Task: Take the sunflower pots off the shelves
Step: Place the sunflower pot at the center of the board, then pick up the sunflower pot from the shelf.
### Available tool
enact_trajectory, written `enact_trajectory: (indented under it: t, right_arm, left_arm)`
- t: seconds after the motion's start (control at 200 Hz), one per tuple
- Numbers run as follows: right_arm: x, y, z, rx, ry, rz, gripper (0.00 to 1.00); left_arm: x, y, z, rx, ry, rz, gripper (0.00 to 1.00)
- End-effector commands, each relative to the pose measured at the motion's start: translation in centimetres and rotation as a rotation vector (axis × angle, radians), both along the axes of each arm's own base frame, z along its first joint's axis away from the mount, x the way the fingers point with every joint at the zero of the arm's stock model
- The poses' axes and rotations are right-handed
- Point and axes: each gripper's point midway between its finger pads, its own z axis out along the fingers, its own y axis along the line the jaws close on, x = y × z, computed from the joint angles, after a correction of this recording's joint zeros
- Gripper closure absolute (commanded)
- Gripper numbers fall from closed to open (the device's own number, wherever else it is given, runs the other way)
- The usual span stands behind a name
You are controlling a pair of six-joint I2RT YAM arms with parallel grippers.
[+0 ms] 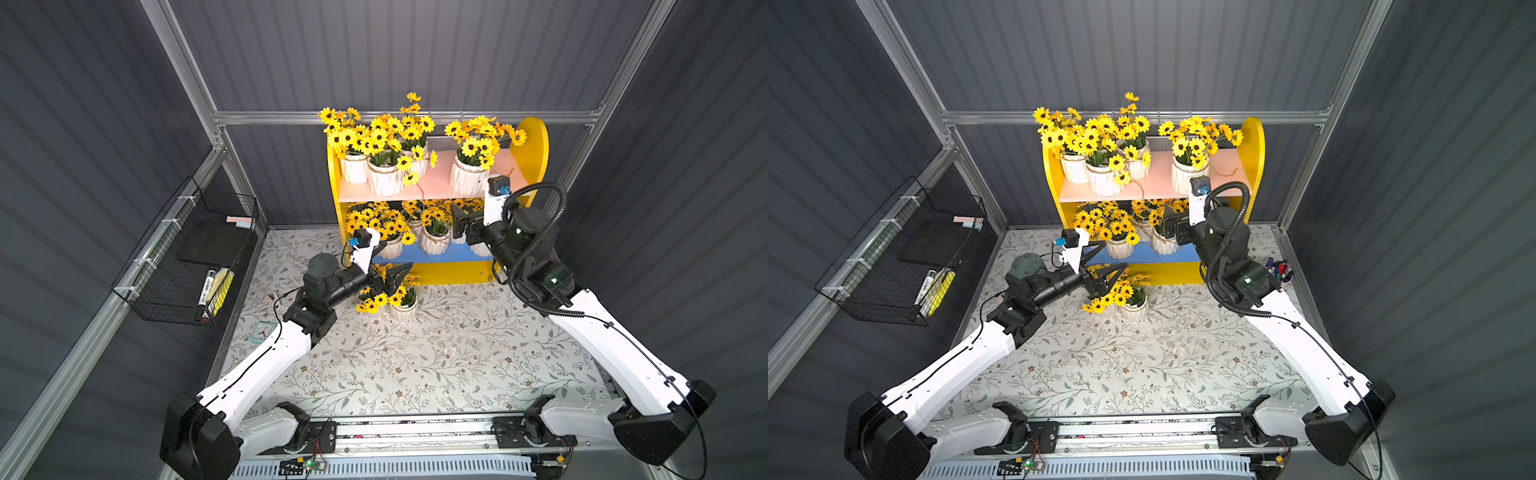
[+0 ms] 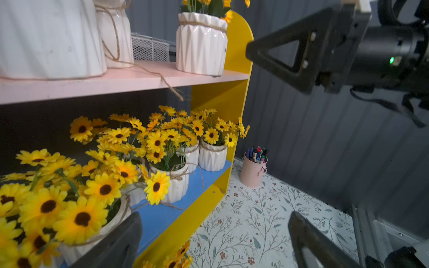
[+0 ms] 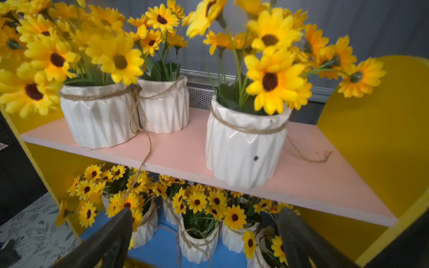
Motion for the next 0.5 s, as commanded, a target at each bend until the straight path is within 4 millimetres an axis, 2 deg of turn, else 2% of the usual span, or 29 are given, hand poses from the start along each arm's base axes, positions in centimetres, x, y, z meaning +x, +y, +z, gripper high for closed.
enact_trajectory:
  t: [0.0, 0.3, 0.495]
  right_arm:
    - [0.9, -0.3, 1.9, -0.015, -0.041, 0.007, 0.01]
    - [4.8, -1.5, 3.5, 0.007, -0.044, -0.015, 0.01]
    - [6.9, -1.1, 2.9, 0.006, -0.007, 0.042, 0.01]
  left_arm:
    - [-0.3, 0.3, -0.7, 0.027, -0.019, 0.008, 0.00]
    - [-0.5, 0.5, -0.6, 0.032, -0.028, 0.014, 0.00]
    - [-0.4, 0.5, -0.8, 0.035, -0.029, 0.019, 0.01]
